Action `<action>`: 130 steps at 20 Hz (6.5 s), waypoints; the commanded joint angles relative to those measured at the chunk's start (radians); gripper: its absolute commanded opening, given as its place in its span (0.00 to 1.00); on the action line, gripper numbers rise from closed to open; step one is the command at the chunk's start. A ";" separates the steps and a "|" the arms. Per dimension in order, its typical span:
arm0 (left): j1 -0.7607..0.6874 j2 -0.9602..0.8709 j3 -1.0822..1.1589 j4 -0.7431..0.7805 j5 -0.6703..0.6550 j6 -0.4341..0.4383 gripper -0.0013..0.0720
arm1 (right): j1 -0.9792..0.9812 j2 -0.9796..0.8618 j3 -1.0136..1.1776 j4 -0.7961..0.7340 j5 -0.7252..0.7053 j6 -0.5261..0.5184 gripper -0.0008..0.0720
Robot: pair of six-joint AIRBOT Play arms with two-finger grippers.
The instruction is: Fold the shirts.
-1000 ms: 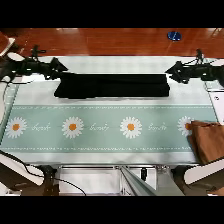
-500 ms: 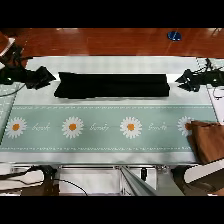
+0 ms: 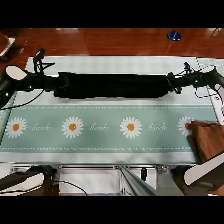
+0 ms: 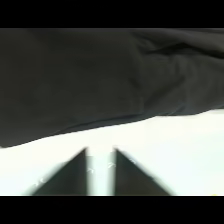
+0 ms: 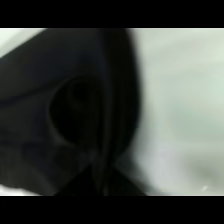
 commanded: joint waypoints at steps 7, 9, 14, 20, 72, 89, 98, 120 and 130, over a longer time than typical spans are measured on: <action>-0.253 -0.008 -0.006 -0.011 0.106 0.003 0.05 | -0.079 0.624 -0.219 -0.331 0.145 -0.040 0.04; -0.369 -0.046 0.017 -0.037 0.195 -0.009 0.05 | -0.079 0.819 -0.323 -0.327 0.134 -0.039 0.04; -0.605 -0.314 0.285 -0.038 0.183 -0.111 0.05 | -0.079 1.154 -0.477 -0.234 0.148 0.006 0.04; -0.793 -0.615 0.652 -0.047 0.071 -0.261 0.05 | -0.076 1.242 -0.480 -0.185 0.188 0.021 0.04; -0.184 0.454 -0.394 0.130 0.167 -0.264 0.05 | 0.139 0.683 -0.148 -0.533 0.123 0.110 0.58; -0.216 0.412 -0.397 0.112 0.194 -0.263 0.05 | 0.332 0.563 -0.851 0.140 -0.398 0.088 0.57; -0.216 0.389 -0.397 0.104 0.194 -0.263 0.05 | 0.438 0.422 -0.489 0.201 -0.237 -0.119 0.04; -0.275 0.389 -0.397 0.026 0.277 -0.263 0.05 | -0.502 0.795 0.113 -0.079 0.548 0.224 0.04; -0.285 0.375 -0.397 0.026 0.296 -0.262 0.05 | -0.668 1.050 -0.002 -0.711 0.681 0.239 0.04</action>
